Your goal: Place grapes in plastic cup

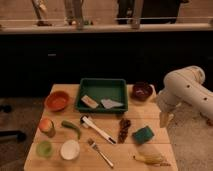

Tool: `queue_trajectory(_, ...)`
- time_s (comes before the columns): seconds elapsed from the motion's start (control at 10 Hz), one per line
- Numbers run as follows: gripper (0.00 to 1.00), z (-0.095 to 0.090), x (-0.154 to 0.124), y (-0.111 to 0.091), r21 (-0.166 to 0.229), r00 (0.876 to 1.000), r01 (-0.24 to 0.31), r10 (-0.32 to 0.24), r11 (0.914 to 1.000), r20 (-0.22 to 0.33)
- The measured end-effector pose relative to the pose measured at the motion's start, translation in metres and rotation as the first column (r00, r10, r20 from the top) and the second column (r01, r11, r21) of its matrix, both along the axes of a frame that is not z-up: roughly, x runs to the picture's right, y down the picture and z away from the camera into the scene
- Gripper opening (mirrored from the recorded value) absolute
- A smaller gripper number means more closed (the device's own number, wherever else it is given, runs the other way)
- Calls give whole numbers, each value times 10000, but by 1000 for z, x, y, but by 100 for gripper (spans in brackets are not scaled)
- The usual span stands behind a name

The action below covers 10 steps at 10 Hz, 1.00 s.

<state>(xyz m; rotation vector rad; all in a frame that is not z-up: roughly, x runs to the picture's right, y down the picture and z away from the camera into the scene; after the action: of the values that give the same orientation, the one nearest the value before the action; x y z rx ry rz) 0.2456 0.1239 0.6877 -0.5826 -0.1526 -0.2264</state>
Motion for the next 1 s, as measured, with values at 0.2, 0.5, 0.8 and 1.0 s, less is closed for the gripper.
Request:
queue_trajectory(0.2,80,4,-15,8,-18,9949,652,-649,9979,772)
queue_trajectory(0.5,80,11,-38,25,-79,9745,1450,-1415,9894,1743)
queue_trajectory(0.8,80,23,-70,46,-269,9453,2349,-2219,9716,2390)
queue_trajectory(1.0,80,27,-95,61,-368,9187,2920,-2696,9557,2885)
